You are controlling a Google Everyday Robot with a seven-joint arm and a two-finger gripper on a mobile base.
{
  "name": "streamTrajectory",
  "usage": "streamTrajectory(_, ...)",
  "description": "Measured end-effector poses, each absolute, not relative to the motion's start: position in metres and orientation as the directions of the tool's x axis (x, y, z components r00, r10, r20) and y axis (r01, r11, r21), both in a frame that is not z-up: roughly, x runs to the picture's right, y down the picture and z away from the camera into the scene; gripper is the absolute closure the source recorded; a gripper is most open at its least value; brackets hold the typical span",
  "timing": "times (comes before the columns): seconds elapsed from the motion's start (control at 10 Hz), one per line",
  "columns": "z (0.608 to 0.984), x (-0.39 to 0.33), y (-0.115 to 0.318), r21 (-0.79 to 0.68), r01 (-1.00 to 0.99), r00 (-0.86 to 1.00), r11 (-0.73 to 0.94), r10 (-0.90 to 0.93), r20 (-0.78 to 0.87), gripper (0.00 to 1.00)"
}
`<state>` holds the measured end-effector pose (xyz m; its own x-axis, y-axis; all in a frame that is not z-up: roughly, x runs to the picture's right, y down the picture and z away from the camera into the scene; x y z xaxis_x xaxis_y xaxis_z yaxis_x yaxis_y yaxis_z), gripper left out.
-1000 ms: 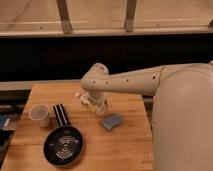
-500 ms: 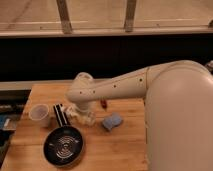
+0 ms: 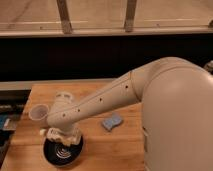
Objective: Place the bottle in the ceramic bowl
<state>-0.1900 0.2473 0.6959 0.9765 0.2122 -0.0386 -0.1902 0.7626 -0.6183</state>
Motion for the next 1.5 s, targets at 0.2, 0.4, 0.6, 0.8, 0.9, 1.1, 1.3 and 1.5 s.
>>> streamTrajectory(0.2, 0.679, -0.214, 0.283, -0.654, -0.116, 0.987, 0.747, 0.162, 0.011, 0.87)
streamTrajectory(0.4, 0.674, -0.226, 0.3, -0.67, -0.071, 0.99, 0.739, 0.134, 0.044, 0.69)
streamTrajectory(0.6, 0.679, -0.23, 0.307, -0.68, -0.034, 0.991, 0.733, 0.111, 0.07, 0.48)
streamTrajectory(0.8, 0.685, -0.228, 0.298, -0.669, -0.029, 0.991, 0.743, 0.11, 0.078, 0.29)
streamTrajectory(0.9, 0.689, -0.227, 0.289, -0.656, -0.037, 0.99, 0.754, 0.119, 0.08, 0.21)
streamTrajectory(1.1, 0.697, -0.223, 0.271, -0.637, -0.057, 0.987, 0.769, 0.139, 0.079, 0.2)
streamTrajectory(1.3, 0.708, -0.221, 0.261, -0.633, -0.072, 0.987, 0.771, 0.149, 0.068, 0.2)
streamTrajectory(1.5, 0.723, -0.217, 0.249, -0.632, -0.092, 0.985, 0.769, 0.164, 0.057, 0.2)
